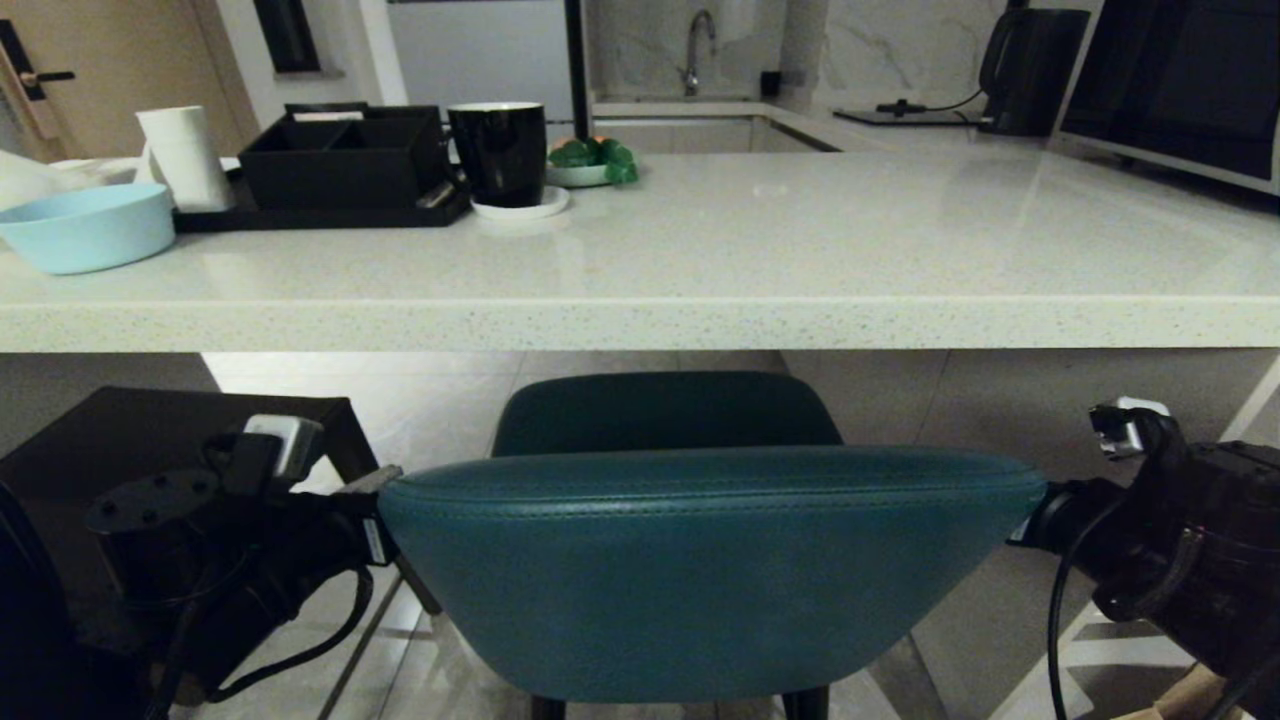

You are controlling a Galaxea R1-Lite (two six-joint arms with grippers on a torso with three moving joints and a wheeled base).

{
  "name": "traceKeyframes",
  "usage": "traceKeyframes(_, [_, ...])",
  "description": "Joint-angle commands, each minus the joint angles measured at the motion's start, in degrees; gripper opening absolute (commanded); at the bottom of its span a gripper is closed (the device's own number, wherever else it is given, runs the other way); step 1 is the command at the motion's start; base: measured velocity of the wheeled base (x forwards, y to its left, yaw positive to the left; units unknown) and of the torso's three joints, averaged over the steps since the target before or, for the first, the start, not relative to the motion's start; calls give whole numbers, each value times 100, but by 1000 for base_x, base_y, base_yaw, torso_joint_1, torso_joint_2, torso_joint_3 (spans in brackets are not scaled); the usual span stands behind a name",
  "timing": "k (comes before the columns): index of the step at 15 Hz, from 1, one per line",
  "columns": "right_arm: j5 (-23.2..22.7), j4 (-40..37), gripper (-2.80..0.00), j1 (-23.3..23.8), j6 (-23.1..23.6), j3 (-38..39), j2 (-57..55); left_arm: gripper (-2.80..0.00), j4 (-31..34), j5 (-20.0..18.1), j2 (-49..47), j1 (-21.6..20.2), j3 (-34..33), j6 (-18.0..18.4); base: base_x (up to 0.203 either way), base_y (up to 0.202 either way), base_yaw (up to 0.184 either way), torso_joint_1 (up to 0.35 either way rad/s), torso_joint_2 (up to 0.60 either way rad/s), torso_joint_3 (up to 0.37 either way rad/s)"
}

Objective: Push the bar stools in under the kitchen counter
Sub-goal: Pull the blue chair out from under the dining table

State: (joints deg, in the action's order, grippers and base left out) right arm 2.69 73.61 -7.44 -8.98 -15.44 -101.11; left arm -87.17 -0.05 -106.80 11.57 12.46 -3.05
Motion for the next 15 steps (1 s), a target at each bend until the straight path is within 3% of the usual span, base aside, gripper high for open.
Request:
traceKeyframes(1, [1,557,-280,-173,-12,-183,-886,-280,-49,30,-295,8,369,11,0,0,0,0,0,0])
traceKeyframes(6, [261,1072,-280,-348,-61,-980,-1684,-280,-49,127,-515,257,801,24,0,0,0,0,0,0])
traceKeyframes(12, [580,1068,-280,-329,-262,-1822,-2179,-280,-49,978,-656,957,958,23,0,0,0,0,0,0])
traceKeyframes(15, [690,1059,-280,-374,-254,-1989,-2212,-280,-49,1050,-597,1154,925,15,0,0,0,0,0,0])
